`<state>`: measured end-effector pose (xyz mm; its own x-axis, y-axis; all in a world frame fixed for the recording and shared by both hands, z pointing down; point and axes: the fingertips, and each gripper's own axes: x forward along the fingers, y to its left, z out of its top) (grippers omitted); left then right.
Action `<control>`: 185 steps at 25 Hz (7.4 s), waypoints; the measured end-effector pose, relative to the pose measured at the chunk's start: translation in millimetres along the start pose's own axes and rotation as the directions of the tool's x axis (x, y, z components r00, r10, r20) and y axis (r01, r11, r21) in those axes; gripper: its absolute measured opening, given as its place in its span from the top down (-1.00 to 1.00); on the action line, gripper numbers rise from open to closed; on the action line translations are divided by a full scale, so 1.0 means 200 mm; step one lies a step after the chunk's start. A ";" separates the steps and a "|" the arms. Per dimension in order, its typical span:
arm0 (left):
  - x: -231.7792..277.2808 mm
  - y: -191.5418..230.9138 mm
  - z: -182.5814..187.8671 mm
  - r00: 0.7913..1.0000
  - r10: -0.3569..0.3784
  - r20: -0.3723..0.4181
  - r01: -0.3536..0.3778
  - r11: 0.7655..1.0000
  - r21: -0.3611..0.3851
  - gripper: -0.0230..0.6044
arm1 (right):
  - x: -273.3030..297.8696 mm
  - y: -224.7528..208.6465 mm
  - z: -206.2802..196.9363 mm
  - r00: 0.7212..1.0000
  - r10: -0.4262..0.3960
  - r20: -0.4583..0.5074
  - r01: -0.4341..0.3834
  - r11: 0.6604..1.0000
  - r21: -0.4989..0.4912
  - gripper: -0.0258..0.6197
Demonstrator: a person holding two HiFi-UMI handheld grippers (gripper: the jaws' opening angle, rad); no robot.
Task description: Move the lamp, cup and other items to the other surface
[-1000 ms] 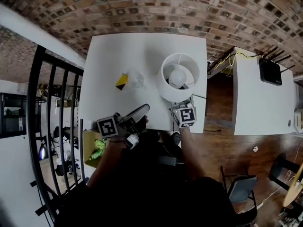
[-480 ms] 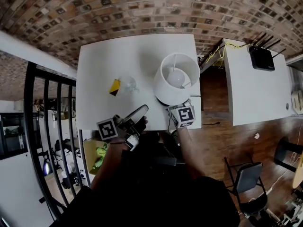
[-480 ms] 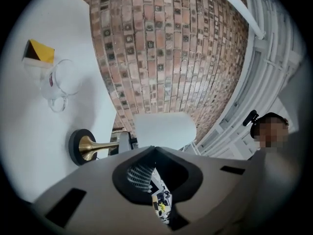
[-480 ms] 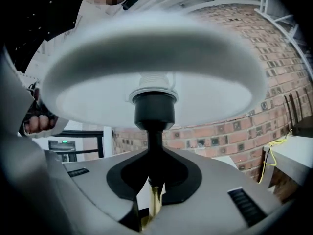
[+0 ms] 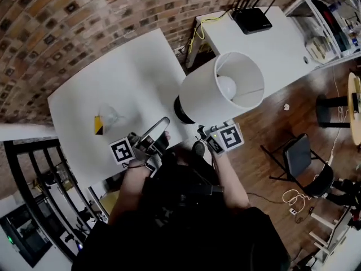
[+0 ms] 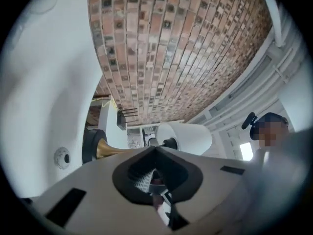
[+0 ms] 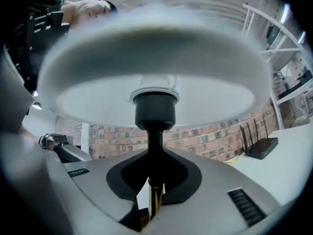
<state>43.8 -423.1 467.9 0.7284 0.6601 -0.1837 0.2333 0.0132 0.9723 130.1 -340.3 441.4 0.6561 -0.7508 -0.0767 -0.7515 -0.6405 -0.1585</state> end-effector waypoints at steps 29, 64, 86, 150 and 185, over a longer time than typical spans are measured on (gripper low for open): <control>1.43 -0.34 -2.03 0.925 -0.085 -0.371 0.130 0.987 0.096 0.92 | -2.56 -1.43 0.72 0.869 -0.445 0.217 0.401 0.890 0.217 0.71; 2.46 -0.03 -1.87 0.818 -0.201 -0.539 0.176 0.979 -0.099 0.92 | -2.68 -2.47 1.03 0.725 -0.608 0.323 0.418 0.762 0.495 0.71; 3.34 0.02 -2.56 0.930 -0.024 -0.366 0.054 0.996 0.073 0.92 | -3.09 -3.53 1.09 0.867 -0.402 0.294 0.192 0.815 0.547 0.71; 4.84 0.56 -1.53 0.995 0.103 -0.012 -0.100 0.984 0.146 0.92 | -1.29 -5.44 0.52 0.967 -0.253 -0.012 0.241 0.905 0.350 0.67; 4.42 0.38 -1.54 0.971 -0.069 -0.230 0.087 0.994 0.071 0.92 | -1.71 -4.66 0.51 0.952 -0.298 -0.071 0.282 0.760 0.586 0.88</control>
<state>506.2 392.3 423.2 0.5432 0.8124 -0.2120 0.3410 0.0172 0.9399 613.4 530.4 515.0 0.8437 -0.5350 0.0445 -0.3448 -0.6035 -0.7190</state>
